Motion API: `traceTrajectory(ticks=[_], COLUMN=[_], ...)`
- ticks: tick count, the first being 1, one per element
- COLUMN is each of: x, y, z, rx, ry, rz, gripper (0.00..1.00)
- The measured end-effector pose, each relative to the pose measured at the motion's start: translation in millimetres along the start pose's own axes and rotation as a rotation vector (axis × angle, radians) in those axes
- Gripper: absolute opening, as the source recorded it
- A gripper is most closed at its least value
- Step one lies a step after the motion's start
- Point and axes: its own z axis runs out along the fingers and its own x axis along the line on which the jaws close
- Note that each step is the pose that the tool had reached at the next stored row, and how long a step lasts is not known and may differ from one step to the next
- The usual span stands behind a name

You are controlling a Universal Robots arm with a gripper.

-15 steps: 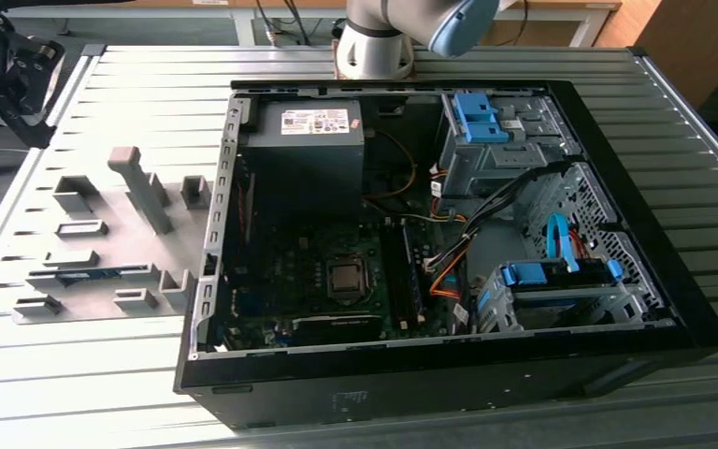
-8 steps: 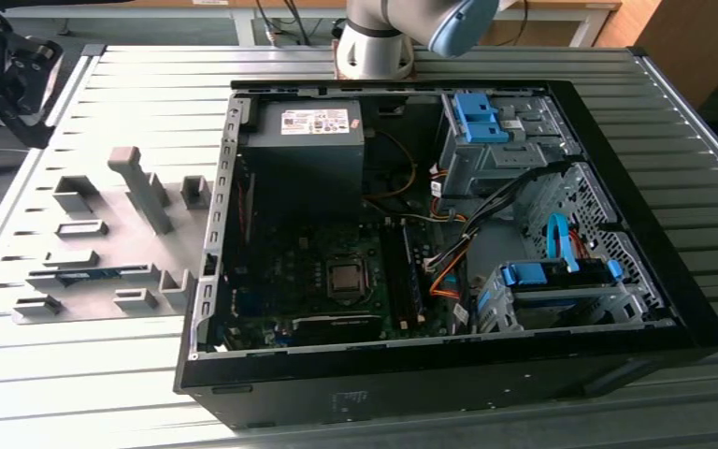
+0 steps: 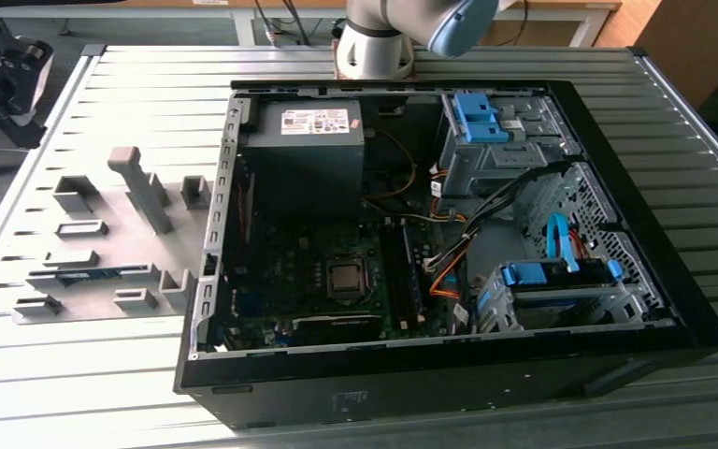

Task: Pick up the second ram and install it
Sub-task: 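Reach for the second ram, then pick up the second ram and move it above second insertion slot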

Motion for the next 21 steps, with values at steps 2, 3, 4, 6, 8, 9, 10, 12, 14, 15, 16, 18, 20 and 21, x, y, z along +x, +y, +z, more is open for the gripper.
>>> traceTrajectory(ticks=[2, 3, 4, 6, 8, 9, 10, 12, 14, 15, 16, 18, 20, 21], x=[2.1, 3.3, 4.3, 6.1, 7.2, 7.2, 10.0, 12.7, 12.8, 12.8, 12.9, 13.0, 13.1, 13.1], y=[-0.2, -0.3, -0.4, -0.5, -0.6, -0.6, -0.8, -1.0, -1.0, -1.0, -1.0, -1.0, -1.0, -1.0], z=[-0.1, -0.1, -0.1, -0.2, -0.2, -0.2, -0.3, -0.3, -0.4, -0.4, -0.4, -0.4, -0.4, -0.4], rx=[0.0001, 0.0000, 0.0000, 0.0001, 0.0001, 0.0000, 0.0001, 0.0000, 0.0000, 0.0000, 0.0000, 0.0000, 0.0000, 0.0000], ry=[0.0000, 0.0000, 0.0000, 0.0000, 0.0000, 0.0000, 0.0000, 0.0000, 0.0000, 0.0000, 0.0000, 0.0000, 0.0000, 0.0000], rz=[0.000, 0.000, 0.000, 0.000, 0.000, 0.000, 0.000, 0.000, 0.000, 0.000, 0.000, 0.000, 0.000, 0.000], gripper=[0.11, 0.11, 0.11, 0.11, 0.11, 0.11, 0.11, 0.11, 0.11, 0.11, 0.11, 0.11, 0.11, 0.11])
